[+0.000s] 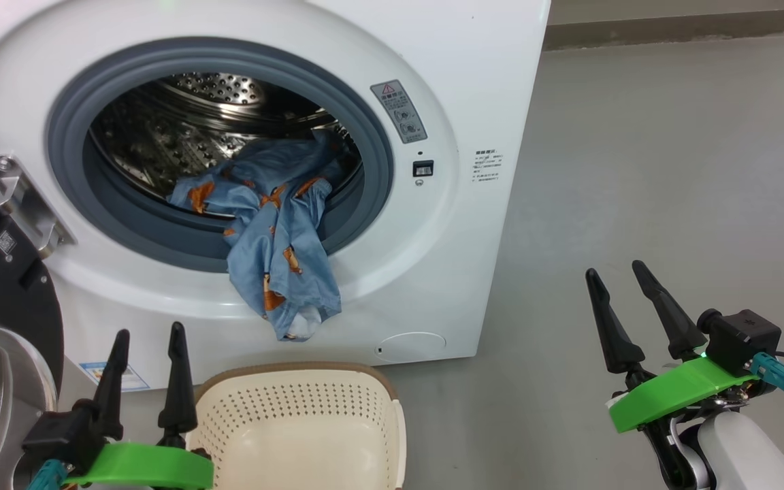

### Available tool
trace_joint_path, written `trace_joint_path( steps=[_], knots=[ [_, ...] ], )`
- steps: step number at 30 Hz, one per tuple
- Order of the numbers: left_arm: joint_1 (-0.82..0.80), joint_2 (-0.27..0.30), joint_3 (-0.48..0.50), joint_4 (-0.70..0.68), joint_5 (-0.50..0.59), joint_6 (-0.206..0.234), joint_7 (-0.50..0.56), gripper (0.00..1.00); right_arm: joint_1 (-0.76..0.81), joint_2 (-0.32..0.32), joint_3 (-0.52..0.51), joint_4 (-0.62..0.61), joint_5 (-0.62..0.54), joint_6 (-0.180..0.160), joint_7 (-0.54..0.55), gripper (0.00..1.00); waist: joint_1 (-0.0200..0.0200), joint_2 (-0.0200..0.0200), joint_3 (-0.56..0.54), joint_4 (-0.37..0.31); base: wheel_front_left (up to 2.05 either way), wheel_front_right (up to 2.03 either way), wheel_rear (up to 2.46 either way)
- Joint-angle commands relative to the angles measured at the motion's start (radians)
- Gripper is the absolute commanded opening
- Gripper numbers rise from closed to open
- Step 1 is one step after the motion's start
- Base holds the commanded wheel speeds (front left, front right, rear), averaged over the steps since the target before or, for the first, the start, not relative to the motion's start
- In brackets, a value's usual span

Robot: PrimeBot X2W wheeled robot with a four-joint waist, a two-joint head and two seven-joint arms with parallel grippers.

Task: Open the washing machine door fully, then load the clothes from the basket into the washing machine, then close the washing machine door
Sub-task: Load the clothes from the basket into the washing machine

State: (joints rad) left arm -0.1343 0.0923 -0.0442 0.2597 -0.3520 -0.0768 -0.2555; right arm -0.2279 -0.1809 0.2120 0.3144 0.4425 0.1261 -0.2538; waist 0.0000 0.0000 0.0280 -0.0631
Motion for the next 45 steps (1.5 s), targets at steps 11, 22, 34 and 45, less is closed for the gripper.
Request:
trace_joint_path(
  steps=[11, 22, 34, 45],
  knots=[
    [-0.006, 0.011, 0.021, -0.044, -0.010, 0.016, -0.003, 1.00, -0.005, -0.012, 0.012, -0.026, 0.012, 0.005, -0.008, 1.00, 0.0000, 0.0000, 0.007, -0.006, 0.00, 0.00, 0.00],
    [-0.011, 0.016, 0.016, -0.045, -0.018, 0.021, -0.003, 1.00, -0.010, -0.010, 0.013, -0.025, 0.010, 0.005, -0.008, 1.00, 0.0000, 0.0000, 0.015, -0.008, 0.00, 0.00, 0.00],
    [-0.012, 0.019, 0.008, -0.040, -0.024, 0.028, -0.003, 1.00, -0.015, -0.008, 0.015, -0.024, 0.010, 0.005, -0.008, 1.00, 0.0000, 0.0000, 0.022, -0.015, 0.00, 0.00, 0.00],
    [-0.042, 0.025, 0.000, 0.023, -0.051, 0.022, 0.044, 1.00, -0.024, -0.008, 0.019, -0.028, 0.010, 0.005, -0.008, 1.00, 0.0000, 0.0000, 0.051, -0.029, 0.00, 0.00, 0.00]
  ],
)
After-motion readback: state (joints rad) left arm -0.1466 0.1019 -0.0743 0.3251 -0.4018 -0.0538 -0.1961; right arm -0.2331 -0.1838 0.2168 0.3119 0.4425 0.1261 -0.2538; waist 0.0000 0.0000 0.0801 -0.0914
